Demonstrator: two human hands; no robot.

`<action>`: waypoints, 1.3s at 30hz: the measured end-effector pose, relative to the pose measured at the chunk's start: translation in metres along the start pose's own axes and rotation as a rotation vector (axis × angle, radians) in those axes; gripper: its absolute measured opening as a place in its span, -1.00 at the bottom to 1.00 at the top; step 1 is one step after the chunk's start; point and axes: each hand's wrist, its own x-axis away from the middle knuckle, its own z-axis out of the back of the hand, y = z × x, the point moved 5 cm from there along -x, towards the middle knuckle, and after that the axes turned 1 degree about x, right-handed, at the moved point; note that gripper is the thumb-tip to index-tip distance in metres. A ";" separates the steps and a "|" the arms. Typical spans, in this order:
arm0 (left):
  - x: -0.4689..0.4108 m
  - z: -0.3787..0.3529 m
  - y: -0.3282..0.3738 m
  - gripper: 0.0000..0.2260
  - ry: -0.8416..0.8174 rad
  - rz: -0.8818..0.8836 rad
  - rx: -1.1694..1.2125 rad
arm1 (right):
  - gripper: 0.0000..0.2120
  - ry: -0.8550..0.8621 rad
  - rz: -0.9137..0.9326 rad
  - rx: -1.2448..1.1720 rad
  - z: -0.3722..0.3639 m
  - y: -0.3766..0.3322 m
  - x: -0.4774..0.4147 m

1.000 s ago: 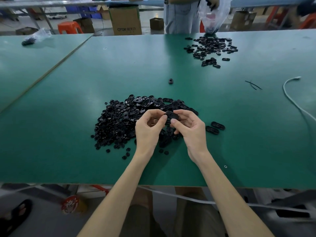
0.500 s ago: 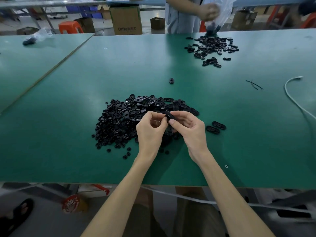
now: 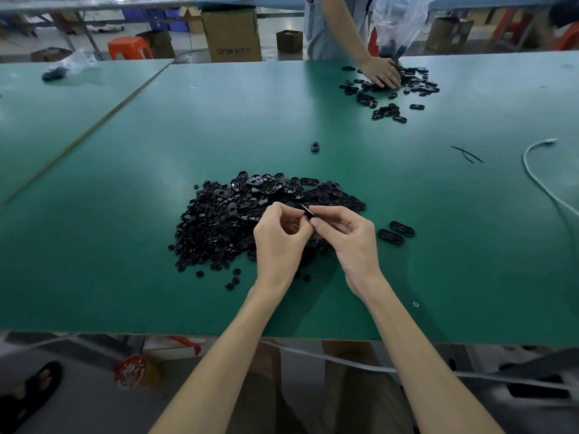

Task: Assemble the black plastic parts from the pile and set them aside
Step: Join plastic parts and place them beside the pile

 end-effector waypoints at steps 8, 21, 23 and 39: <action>-0.001 0.001 -0.001 -0.92 -0.021 0.024 0.016 | -0.80 0.002 -0.019 -0.005 0.000 0.000 0.001; -0.003 0.002 0.001 -0.84 -0.090 0.046 0.163 | -0.78 0.018 0.003 0.066 0.000 -0.003 0.001; -0.003 0.002 0.001 -0.83 -0.080 0.028 0.142 | -0.77 0.010 0.013 0.066 -0.001 -0.004 0.002; -0.004 -0.005 -0.009 -0.87 -0.228 0.105 0.254 | -0.82 0.061 0.009 0.054 0.003 -0.003 0.000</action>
